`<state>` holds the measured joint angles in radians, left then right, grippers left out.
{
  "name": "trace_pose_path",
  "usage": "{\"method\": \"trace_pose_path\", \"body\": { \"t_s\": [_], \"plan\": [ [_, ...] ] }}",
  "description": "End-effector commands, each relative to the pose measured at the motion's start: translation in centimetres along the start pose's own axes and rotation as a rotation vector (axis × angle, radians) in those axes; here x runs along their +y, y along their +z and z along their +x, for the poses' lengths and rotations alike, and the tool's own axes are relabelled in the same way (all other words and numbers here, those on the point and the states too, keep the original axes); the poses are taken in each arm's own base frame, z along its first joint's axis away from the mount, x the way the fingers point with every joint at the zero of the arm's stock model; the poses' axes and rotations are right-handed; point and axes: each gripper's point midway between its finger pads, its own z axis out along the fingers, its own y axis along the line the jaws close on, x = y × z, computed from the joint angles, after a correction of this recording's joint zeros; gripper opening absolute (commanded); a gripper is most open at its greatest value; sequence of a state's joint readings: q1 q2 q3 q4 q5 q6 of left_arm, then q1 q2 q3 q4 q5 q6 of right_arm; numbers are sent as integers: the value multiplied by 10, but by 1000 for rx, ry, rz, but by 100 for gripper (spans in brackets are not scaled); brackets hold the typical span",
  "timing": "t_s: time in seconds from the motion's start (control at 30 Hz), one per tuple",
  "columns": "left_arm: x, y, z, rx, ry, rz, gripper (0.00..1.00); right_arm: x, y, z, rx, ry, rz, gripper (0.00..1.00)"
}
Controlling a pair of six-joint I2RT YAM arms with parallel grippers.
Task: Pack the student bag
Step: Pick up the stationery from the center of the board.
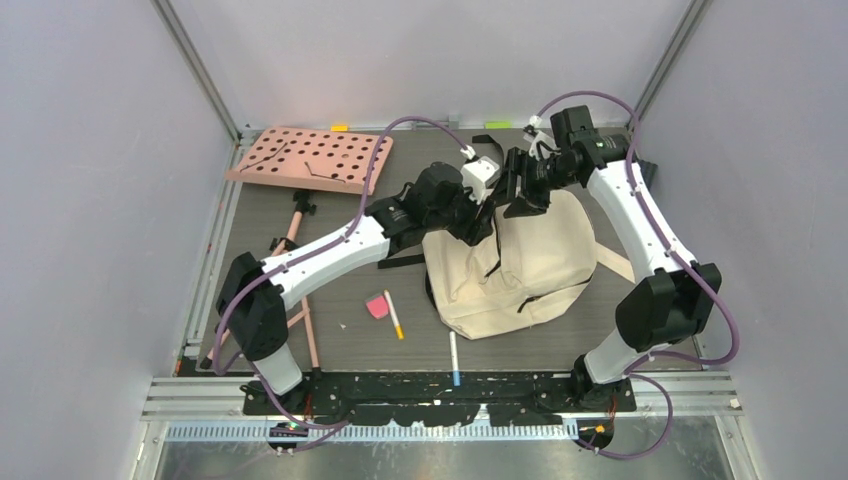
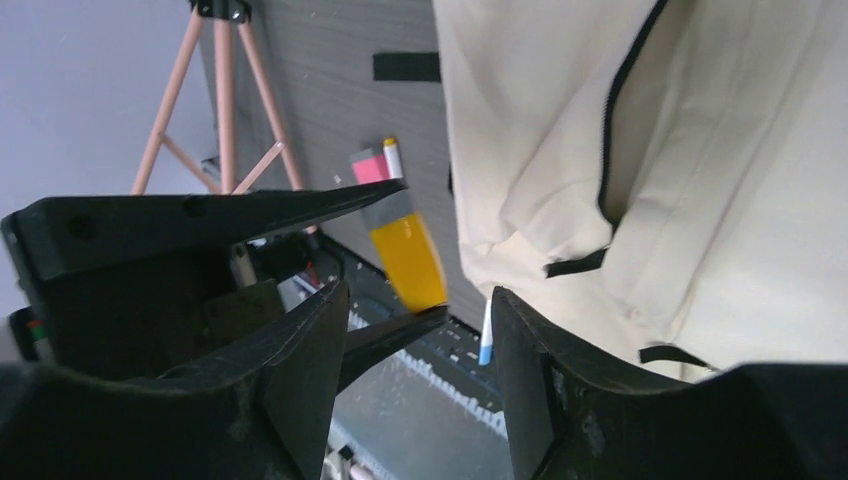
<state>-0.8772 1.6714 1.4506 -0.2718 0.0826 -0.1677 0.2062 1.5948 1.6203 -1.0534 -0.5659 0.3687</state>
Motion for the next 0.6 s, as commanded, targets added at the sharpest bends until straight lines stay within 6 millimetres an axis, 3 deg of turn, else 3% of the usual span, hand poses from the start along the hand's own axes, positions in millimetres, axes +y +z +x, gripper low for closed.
{"method": "trace_pose_path", "body": {
  "t_s": [0.0, 0.1, 0.23, 0.37, 0.47, 0.53, 0.57],
  "plan": [
    [-15, -3, -41, -112, 102, 71, 21, 27, -4, 16, 105, 46, -155, 60],
    [-15, -2, -41, -108, 107, 71, 21, 31, 0, 21, 145, 37, -207, 60],
    [-18, -6, -45, -129, 101, 81, 21, 15, 8, 29, 192, 16, -165, 60],
    [-24, -9, -50, -149, 91, 112, 21, 12, 13, 35, 232, -9, -186, 57],
    [-27, -7, -50, -146, 86, 127, 21, 12, 16, 37, 247, -12, -205, 47],
    [-27, -6, -51, -150, 82, 128, 22, 12, 16, 38, 249, -14, -212, 36],
    [-27, -5, -52, -154, 79, 126, 22, 12, 16, 38, 247, -15, -210, 24]
  ]
}}
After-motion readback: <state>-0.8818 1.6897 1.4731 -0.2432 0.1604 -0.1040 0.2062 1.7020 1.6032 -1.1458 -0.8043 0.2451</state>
